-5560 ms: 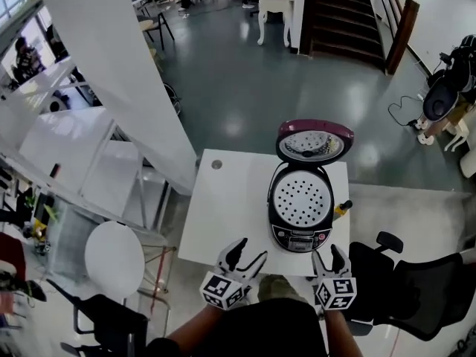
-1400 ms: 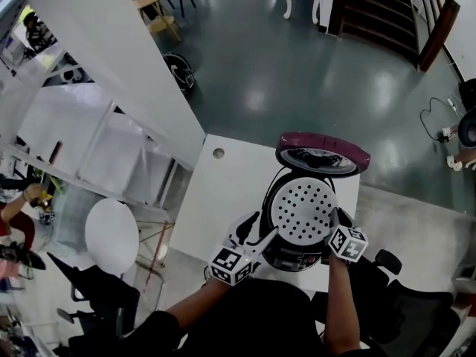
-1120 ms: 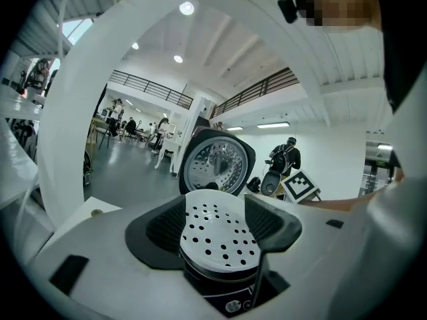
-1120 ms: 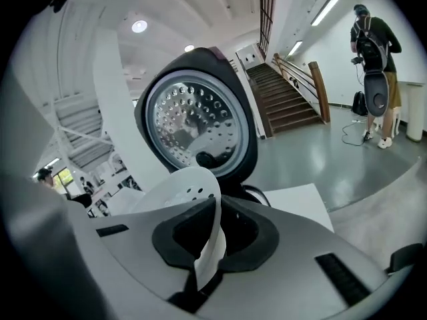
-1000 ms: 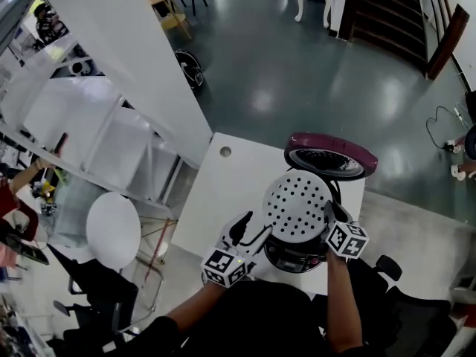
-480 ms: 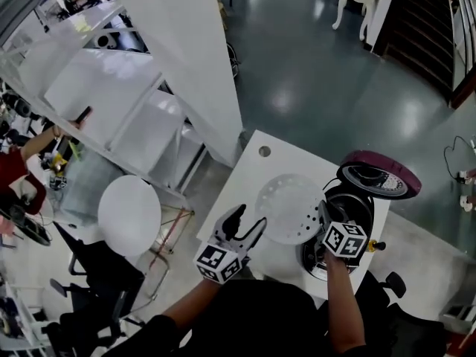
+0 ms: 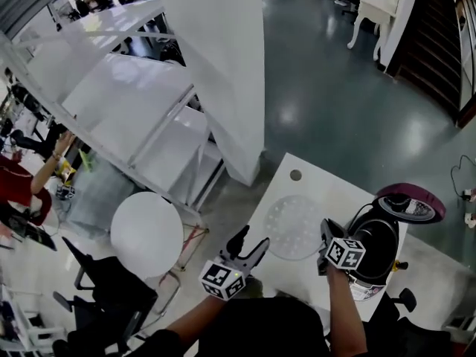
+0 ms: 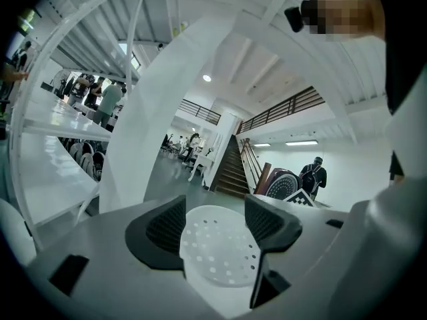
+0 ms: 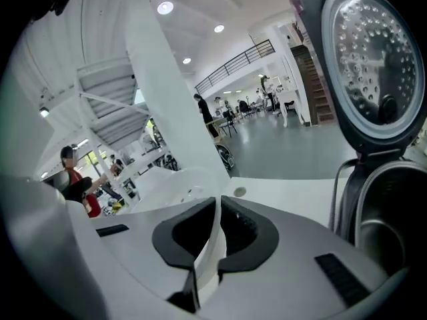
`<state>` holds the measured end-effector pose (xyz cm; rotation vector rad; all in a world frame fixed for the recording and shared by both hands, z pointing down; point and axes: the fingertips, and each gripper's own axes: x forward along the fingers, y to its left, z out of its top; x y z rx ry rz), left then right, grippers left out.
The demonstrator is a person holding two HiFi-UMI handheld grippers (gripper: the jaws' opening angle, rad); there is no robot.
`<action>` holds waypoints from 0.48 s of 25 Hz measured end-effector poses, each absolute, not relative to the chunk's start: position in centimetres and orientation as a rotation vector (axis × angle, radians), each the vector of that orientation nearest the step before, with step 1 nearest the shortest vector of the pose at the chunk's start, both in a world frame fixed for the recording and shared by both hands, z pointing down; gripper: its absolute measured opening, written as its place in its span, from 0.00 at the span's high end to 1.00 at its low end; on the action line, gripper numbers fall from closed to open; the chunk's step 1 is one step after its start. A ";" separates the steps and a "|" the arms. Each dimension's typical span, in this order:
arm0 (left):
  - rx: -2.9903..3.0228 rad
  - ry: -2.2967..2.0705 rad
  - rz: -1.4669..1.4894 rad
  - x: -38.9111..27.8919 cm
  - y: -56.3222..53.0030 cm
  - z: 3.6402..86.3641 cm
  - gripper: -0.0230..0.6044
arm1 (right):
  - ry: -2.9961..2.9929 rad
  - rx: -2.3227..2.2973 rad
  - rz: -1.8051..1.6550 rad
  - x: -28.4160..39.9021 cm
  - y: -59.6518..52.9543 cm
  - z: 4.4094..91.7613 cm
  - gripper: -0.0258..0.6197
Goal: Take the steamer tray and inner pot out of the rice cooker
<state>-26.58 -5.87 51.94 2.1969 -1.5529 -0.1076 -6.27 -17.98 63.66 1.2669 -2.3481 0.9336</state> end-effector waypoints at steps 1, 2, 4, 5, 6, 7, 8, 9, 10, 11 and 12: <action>2.199 -1.548 -0.109 -27.4 -5.8 52.0 0.56 | -2.344 1.277 0.937 -6.9 -18.1 64.1 0.93; 2.202 -1.543 -0.109 -28.1 -5.7 52.1 0.56 | -2.341 1.285 0.943 -7.5 -18.3 64.6 0.94; 2.206 -1.535 -0.109 -29.3 -5.6 52.3 0.56 | -2.340 1.300 0.955 -8.3 -18.6 65.9 0.93; 2.206 -1.532 -0.108 -29.8 -5.5 52.5 0.56 | -2.340 1.307 0.963 -8.6 -18.7 66.6 0.93; 2.204 -1.528 -0.104 -30.3 -5.4 52.6 0.56 | -2.340 1.314 0.973 -8.8 -18.7 67.3 0.94; 2.202 -1.524 -0.098 -30.6 -5.2 52.8 0.56 | -2.338 1.323 0.987 -9.0 -18.7 68.1 0.93; 2.200 -1.517 -0.090 -30.8 -5.1 53.0 0.56 | -2.331 1.333 1.002 -9.0 -18.6 68.9 0.93; 2.200 -1.510 -0.081 -31.0 -5.0 53.1 0.56 | -2.322 1.346 1.017 -9.0 -18.5 69.7 0.93; 2.202 -1.504 -0.073 -31.1 -4.9 53.2 0.56 | -2.311 1.361 1.030 -9.0 -18.4 70.6 0.93; 2.205 -1.498 -0.066 -31.2 -4.8 53.3 0.56 | -2.299 1.378 1.044 -9.0 -18.4 71.6 0.93; 2.207 -1.493 -0.060 -31.4 -4.8 53.4 0.56 | -2.289 1.392 1.056 -9.0 -18.5 72.5 0.93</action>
